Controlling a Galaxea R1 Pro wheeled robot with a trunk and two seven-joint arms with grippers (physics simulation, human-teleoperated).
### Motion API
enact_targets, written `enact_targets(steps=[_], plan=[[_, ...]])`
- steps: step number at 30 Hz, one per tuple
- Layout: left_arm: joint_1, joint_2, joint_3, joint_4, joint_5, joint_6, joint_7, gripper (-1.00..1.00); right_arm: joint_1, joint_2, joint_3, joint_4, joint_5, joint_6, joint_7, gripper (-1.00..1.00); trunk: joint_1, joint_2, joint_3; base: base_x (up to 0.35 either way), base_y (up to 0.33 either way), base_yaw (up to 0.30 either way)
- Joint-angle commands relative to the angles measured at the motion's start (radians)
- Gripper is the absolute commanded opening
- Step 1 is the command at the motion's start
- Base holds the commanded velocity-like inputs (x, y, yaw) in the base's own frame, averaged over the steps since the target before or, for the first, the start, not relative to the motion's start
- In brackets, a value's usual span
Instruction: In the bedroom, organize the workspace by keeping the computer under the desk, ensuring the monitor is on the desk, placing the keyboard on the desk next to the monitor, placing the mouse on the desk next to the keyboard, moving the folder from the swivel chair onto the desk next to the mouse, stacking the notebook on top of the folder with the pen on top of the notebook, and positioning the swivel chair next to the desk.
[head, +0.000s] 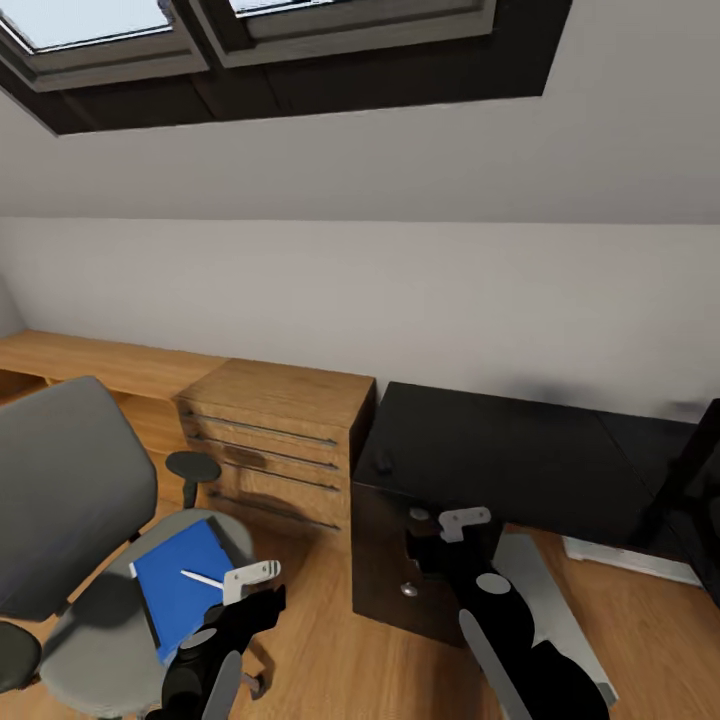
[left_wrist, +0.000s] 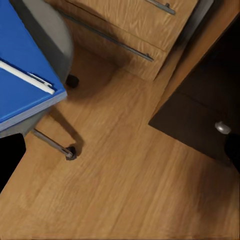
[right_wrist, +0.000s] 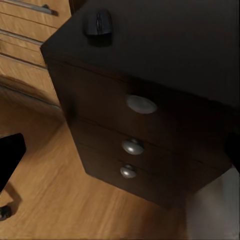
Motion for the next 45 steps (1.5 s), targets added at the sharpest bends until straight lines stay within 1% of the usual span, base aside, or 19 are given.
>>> enact_targets(steps=[1,9,18,45], plan=[[0.000,0.000,-0.001,-0.001,0.011,0.003,0.009,1.00,-0.001,-0.001,0.003,-0.001,-0.011,0.003,-0.011,1.00,-0.001,-0.001,-0.001,-0.334,0.130,-0.122],[-0.001,0.000,-0.002,-0.001,0.011,0.003,0.009,1.00,-0.001,-0.001,0.003,0.001,-0.011,0.003,-0.011,1.00,-0.001,-0.001,-0.001,-0.334,0.102,-0.040],[-0.001,0.000,-0.002,-0.001,0.011,0.003,0.009,1.00,-0.001,0.000,0.003,0.004,-0.011,0.003,-0.011,1.00,-0.001,-0.001,-0.004,-0.334,0.015,-0.003],[-0.001,0.000,-0.002,-0.006,0.011,0.003,0.009,1.00,-0.001,0.001,0.005,0.001,-0.010,0.003,-0.012,1.00,-0.001,-0.001,-0.044,-0.334,0.000,0.000]])
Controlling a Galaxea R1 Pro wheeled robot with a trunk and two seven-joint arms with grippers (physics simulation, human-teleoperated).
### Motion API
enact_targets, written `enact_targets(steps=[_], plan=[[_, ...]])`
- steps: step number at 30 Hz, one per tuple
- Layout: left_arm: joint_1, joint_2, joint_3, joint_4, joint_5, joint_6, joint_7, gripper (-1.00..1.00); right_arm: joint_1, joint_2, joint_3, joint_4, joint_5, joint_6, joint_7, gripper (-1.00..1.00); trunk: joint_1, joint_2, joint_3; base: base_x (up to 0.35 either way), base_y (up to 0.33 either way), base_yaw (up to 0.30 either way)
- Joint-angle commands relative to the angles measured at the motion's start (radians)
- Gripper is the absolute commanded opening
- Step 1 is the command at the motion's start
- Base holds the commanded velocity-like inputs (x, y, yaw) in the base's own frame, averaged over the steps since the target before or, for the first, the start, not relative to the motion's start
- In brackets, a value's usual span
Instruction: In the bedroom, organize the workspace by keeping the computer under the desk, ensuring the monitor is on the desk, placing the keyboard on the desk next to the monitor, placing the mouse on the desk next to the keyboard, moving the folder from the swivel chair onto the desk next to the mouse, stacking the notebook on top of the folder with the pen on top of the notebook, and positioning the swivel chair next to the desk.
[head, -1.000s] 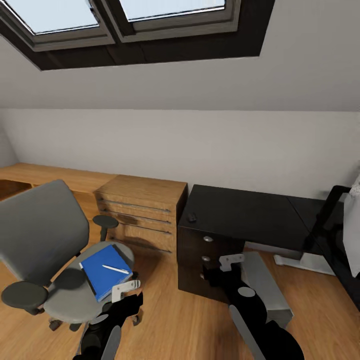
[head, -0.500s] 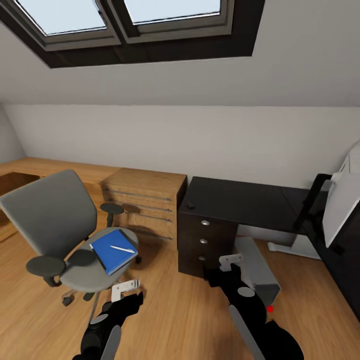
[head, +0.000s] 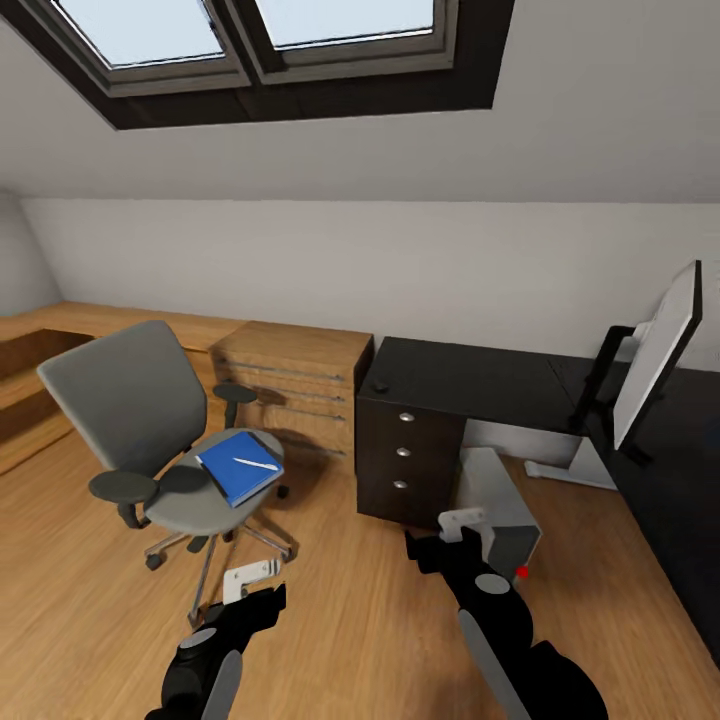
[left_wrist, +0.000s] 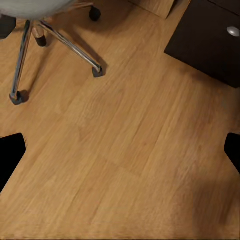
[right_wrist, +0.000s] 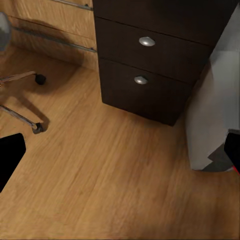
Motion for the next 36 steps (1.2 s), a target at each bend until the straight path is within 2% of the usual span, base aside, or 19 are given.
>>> enact_targets(steps=[1,11,17,21,28,36], plan=[[-0.001,0.000,-0.001,-0.001,0.011,0.003,0.009,1.00,-0.001,-0.001,0.002,-0.002,-0.011,0.002,-0.010,1.00,-0.001,-0.001,-0.002,-0.335,0.000,0.000],[-0.001,0.000,-0.001,-0.003,0.009,0.000,0.011,1.00,-0.001,-0.002,0.001,-0.006,-0.009,0.002,-0.011,1.00,-0.001,-0.001,-0.003,-0.256,-0.174,-0.015],[-0.001,0.000,-0.001,-0.001,0.010,0.001,0.011,1.00,-0.001,-0.005,0.000,-0.025,-0.008,0.001,-0.011,1.00,-0.001,-0.001,-0.003,-0.035,-0.211,-0.183],[-0.001,0.000,-0.001,-0.001,0.010,0.001,0.010,1.00,0.001,-0.009,-0.003,-0.029,-0.007,0.001,-0.011,1.00,-0.001,-0.001,-0.003,-0.003,-0.033,-0.047],[-0.001,0.000,-0.001,-0.001,0.011,0.002,0.010,1.00,0.002,-0.032,-0.006,-0.030,-0.007,-0.031,-0.011,1.00,-0.001,-0.001,-0.003,-0.001,-0.005,-0.008],[-0.001,0.000,-0.001,-0.001,0.011,0.003,0.009,1.00,0.002,-0.031,-0.004,-0.030,-0.008,-0.042,-0.010,1.00,-0.001,-0.001,-0.003,0.000,0.000,0.000]])
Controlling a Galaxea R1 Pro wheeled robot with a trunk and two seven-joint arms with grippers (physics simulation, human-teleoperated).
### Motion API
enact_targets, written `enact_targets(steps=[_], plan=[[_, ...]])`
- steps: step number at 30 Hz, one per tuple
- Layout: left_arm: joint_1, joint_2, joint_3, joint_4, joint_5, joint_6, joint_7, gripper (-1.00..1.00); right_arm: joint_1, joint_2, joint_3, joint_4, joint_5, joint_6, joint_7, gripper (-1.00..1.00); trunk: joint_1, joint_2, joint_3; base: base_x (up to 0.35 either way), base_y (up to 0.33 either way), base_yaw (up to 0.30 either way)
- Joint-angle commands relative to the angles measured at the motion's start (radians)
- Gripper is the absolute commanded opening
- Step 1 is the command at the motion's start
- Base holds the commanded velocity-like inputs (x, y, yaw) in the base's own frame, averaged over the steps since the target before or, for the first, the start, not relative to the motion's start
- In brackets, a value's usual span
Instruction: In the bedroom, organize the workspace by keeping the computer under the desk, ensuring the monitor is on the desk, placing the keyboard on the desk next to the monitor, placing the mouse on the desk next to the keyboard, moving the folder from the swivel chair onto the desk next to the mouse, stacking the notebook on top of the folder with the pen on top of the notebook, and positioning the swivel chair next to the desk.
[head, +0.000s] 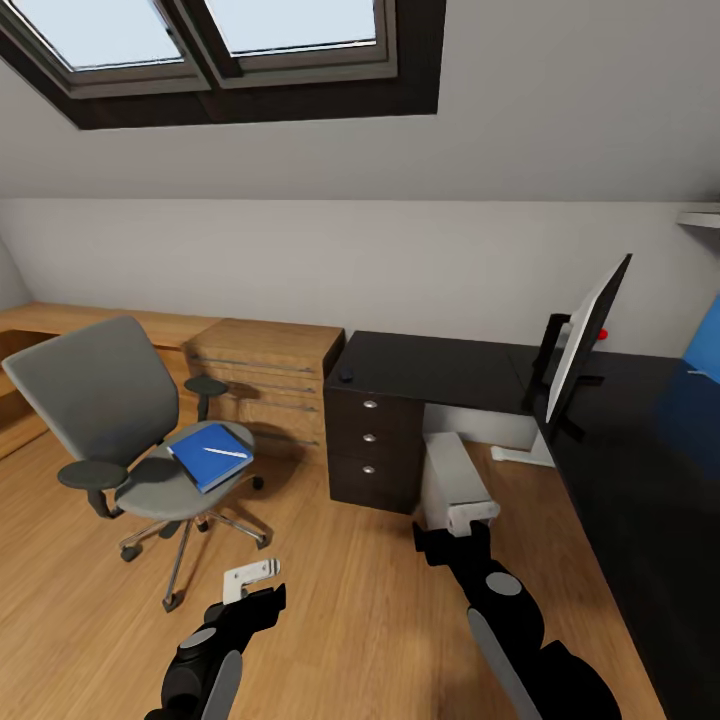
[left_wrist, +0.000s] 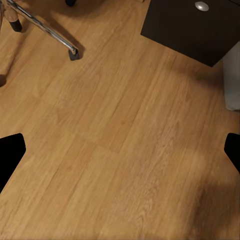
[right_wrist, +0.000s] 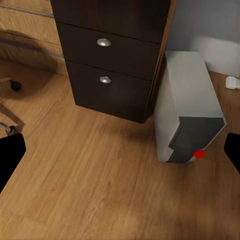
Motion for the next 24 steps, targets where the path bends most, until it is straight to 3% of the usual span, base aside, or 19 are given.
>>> enact_targets(steps=[1,5,13,19,24], plan=[[0.000,0.000,-0.001,-0.001,0.011,0.003,0.009,1.00,-0.001,-0.002,0.001,-0.006,-0.010,0.004,-0.011,1.00,0.000,-0.001,-0.001,0.000,0.000,0.000],[-0.001,0.000,-0.001,-0.001,0.011,0.003,0.009,1.00,-0.001,-0.003,0.000,-0.015,-0.010,0.004,-0.012,1.00,0.000,-0.001,-0.001,-0.144,0.000,-0.018],[-0.001,0.000,-0.001,-0.002,0.011,0.003,0.009,1.00,-0.001,-0.003,-0.020,-0.020,-0.010,0.004,-0.012,1.00,0.000,-0.001,-0.001,-0.146,0.000,-0.290],[-0.001,0.000,-0.001,-0.003,0.011,0.003,0.009,1.00,-0.001,-0.003,-0.035,-0.018,-0.010,0.005,-0.012,1.00,-0.023,0.041,0.018,-0.009,0.000,-0.288],[-0.001,0.000,0.000,-0.002,0.011,0.002,0.009,1.00,-0.001,-0.003,-0.058,-0.013,-0.010,0.008,-0.012,1.00,-0.042,0.076,0.033,-0.001,0.000,-0.099]])
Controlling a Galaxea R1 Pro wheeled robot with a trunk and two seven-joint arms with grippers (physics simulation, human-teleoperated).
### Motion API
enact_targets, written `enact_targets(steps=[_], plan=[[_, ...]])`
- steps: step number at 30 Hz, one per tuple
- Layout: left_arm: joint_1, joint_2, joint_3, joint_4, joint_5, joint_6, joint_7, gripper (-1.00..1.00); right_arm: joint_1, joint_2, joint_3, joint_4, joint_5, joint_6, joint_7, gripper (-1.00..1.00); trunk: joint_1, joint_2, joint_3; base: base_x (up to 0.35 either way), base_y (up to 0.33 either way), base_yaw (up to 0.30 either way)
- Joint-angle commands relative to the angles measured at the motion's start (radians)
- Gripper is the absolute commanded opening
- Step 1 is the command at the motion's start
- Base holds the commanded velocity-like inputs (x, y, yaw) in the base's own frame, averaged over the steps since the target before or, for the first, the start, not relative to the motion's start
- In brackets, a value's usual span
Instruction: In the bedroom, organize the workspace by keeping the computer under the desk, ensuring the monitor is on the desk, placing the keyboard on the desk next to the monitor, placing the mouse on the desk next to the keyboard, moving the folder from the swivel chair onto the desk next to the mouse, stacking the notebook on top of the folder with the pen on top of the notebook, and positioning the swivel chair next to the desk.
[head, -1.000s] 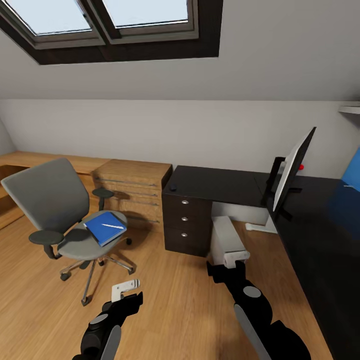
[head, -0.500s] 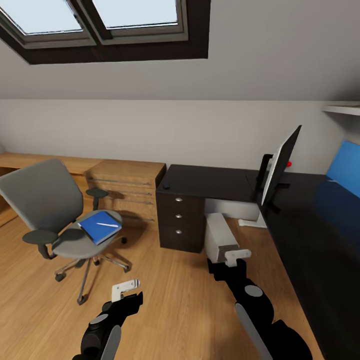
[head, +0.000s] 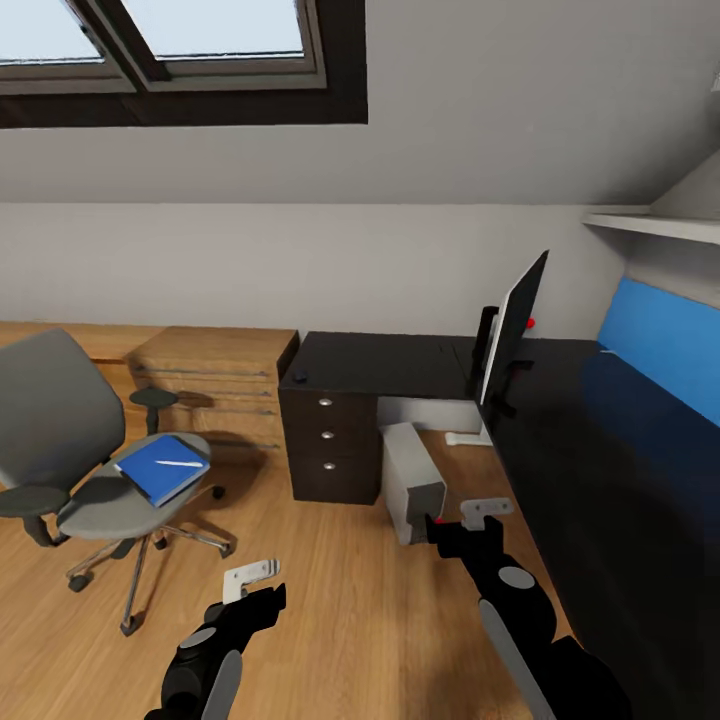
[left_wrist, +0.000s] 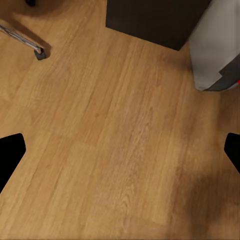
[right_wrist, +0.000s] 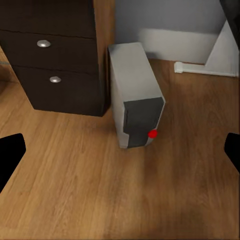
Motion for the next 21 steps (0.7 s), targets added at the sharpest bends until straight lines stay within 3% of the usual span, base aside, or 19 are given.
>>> enact_targets(steps=[1,21], plan=[[-0.001,0.000,-0.001,-0.001,0.011,0.003,0.009,1.00,-0.001,-0.001,0.001,-0.001,-0.011,0.003,-0.010,1.00,-0.004,0.007,0.002,0.000,0.000,-0.035],[0.000,0.002,0.001,-0.002,0.011,0.004,0.009,1.00,-0.001,0.000,-0.006,0.013,-0.011,0.001,-0.010,1.00,-0.081,0.147,0.065,0.000,0.000,-0.023]])
